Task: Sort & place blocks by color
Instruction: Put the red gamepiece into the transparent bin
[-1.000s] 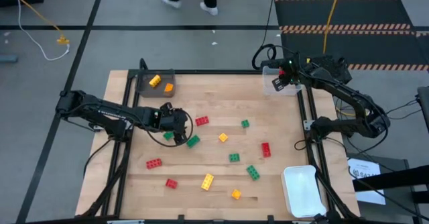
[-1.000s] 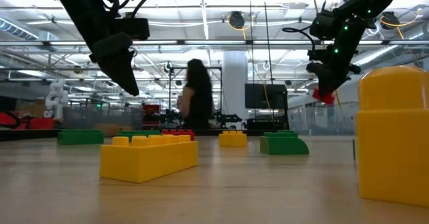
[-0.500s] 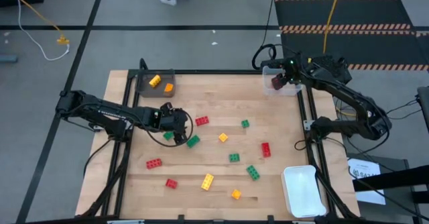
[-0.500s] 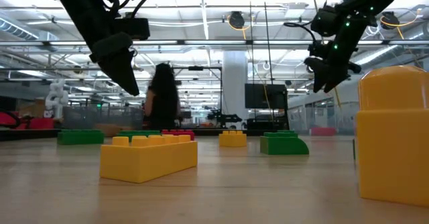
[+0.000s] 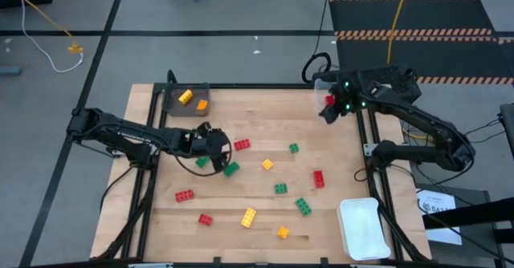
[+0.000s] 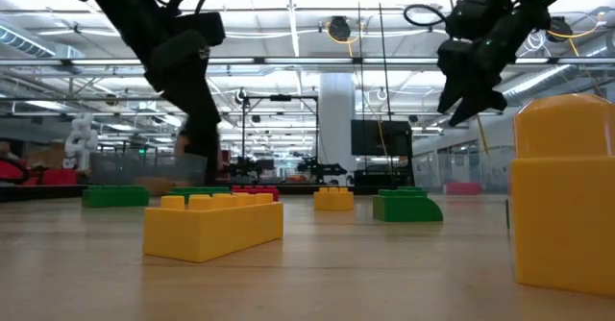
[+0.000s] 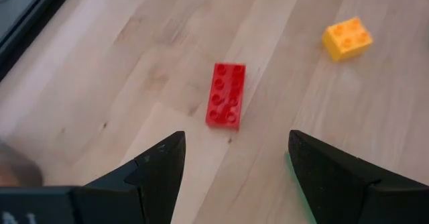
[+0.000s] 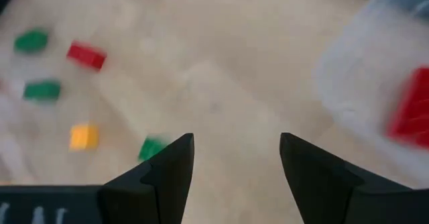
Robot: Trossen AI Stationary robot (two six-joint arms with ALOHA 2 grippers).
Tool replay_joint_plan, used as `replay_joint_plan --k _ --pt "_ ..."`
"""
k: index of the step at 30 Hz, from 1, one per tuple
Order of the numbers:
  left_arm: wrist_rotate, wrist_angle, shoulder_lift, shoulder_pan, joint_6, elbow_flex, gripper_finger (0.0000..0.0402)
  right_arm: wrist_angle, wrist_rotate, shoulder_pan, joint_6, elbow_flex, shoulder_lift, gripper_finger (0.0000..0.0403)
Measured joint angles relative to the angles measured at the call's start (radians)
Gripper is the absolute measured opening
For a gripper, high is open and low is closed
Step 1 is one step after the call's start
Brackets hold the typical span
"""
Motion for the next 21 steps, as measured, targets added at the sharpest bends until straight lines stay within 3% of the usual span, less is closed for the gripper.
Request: replay_joint_plan --k 10,21 --pt "0.061 0.234 0.0 0.025 0.093 0.013 0.0266 -0.077 0.002 0.314 0.236 -0.078 -0.04 0.0215" --pt "0.086 0.265 0.0 0.118 0.241 0.236 0.0266 -0.006 -0.047 0.628 0.512 -0.232 -0.04 0.0215"
